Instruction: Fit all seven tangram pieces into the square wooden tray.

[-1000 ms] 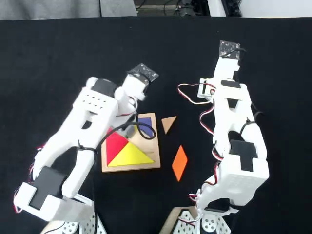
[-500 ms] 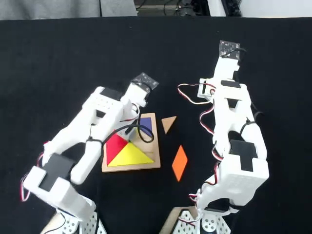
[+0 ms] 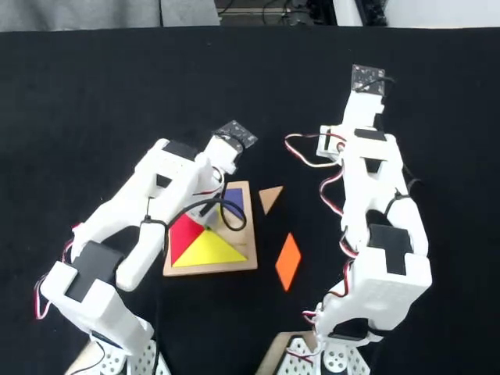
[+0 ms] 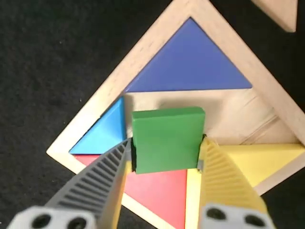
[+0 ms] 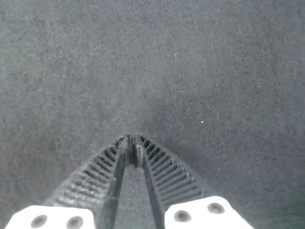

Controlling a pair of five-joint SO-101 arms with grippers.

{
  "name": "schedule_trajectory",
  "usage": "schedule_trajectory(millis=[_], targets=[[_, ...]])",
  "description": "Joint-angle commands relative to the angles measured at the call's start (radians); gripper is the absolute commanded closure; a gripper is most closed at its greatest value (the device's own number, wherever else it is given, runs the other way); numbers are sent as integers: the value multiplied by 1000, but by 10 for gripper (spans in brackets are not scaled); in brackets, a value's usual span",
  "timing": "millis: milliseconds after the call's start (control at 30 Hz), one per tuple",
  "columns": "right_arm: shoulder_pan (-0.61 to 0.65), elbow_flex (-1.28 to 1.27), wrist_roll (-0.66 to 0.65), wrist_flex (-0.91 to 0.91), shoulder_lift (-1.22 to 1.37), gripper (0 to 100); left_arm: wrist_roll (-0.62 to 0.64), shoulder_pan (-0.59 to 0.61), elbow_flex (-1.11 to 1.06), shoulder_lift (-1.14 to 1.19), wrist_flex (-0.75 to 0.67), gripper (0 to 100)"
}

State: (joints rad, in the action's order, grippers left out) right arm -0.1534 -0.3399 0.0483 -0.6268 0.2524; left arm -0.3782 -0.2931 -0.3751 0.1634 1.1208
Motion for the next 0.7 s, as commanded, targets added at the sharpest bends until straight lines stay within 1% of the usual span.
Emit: schedule_trajectory(millis=[0,100,367,533,667], targets=[[-11,68,-5,8,-36,987,-8,15,61,-5,-18,787],[-8,68,-6,8,-36,987,-8,22,61,5,-40,787],[-8,68,-9,8,-35,987,-2,76,56,5,-43,781],[-8,68,-9,8,-33,987,-2,76,53,5,-41,698],[-8,70,-9,8,-33,987,-2,59,54,3,-41,698]])
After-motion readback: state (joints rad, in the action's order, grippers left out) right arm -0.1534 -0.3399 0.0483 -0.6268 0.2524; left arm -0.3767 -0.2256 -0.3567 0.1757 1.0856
